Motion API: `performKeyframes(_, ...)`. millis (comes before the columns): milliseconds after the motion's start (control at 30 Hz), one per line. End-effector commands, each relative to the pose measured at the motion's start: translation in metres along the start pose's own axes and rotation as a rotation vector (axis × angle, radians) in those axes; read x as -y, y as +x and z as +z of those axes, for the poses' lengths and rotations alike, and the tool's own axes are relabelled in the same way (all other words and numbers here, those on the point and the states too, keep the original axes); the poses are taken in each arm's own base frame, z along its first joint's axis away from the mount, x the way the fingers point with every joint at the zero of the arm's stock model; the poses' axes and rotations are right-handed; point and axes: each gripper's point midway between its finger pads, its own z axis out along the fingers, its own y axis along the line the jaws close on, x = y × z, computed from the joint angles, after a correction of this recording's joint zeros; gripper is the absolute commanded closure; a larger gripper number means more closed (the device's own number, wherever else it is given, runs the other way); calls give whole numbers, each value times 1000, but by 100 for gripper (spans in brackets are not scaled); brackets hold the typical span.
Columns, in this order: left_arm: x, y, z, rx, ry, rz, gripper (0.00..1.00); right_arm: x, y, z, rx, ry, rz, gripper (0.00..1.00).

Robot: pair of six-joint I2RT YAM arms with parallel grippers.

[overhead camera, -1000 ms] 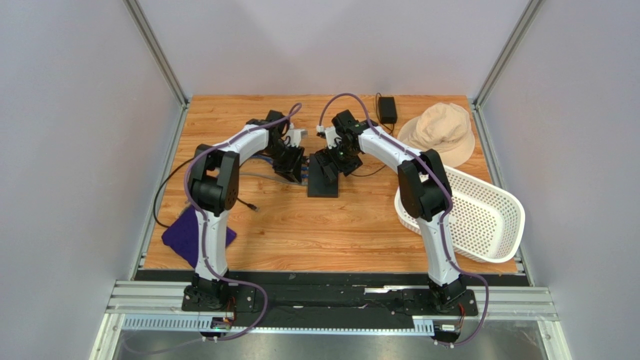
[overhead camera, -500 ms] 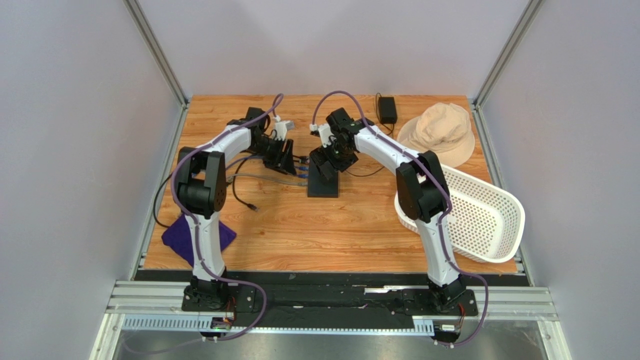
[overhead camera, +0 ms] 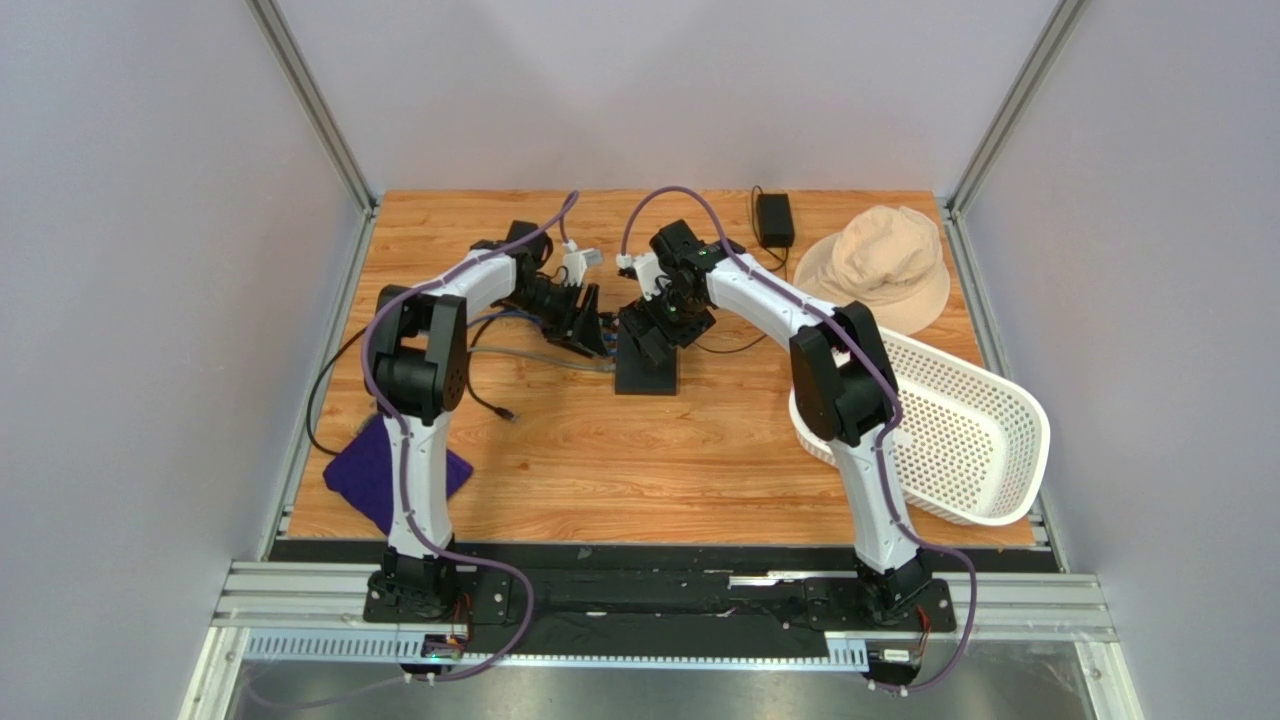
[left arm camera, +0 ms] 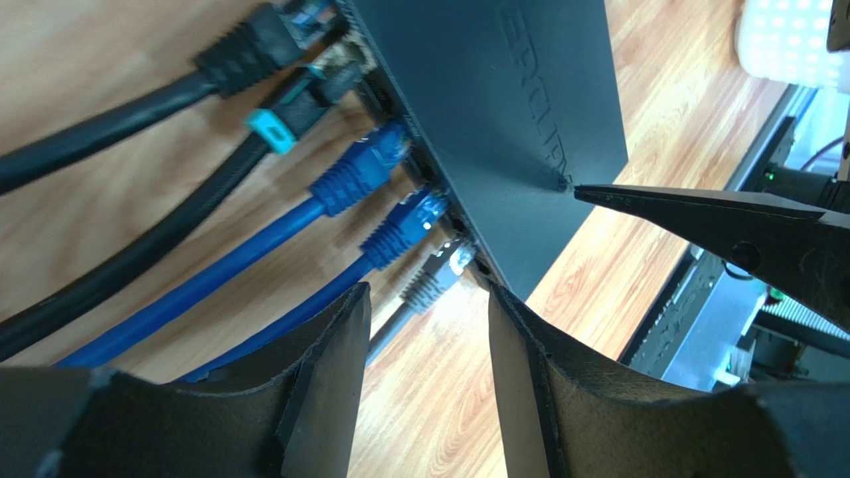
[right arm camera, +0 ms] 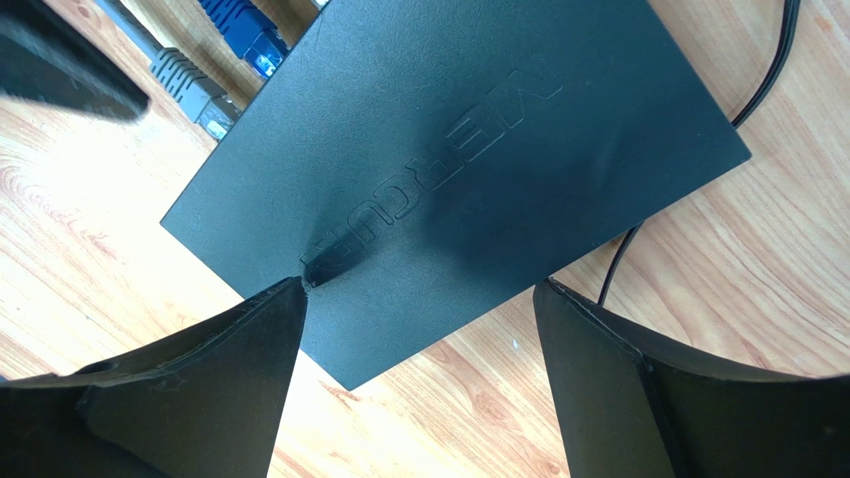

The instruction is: Pull the plug from the switch port

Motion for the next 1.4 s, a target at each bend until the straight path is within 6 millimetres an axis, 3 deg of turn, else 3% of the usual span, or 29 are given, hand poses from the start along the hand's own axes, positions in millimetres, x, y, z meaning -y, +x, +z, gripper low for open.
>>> performKeyframes(0,12,8,7,-27,36,44,45,1,0,-1,-1,2,-14,11)
performKeyframes(167,12,5,1,14,-10,83,45,2,0,-1,-2,4,-14,11)
performKeyframes(700,2,22,32,-135,-65,23,48,2,13,8,-36,-91,36,11)
performKeyframes(1033,-19,25,29,-174,-282,-35,60,-2,12,10,-34,-117,62,11)
performKeyframes(1367,-27,32,26,-220,-376,-82,69,-3,13,12,-37,-116,79,11)
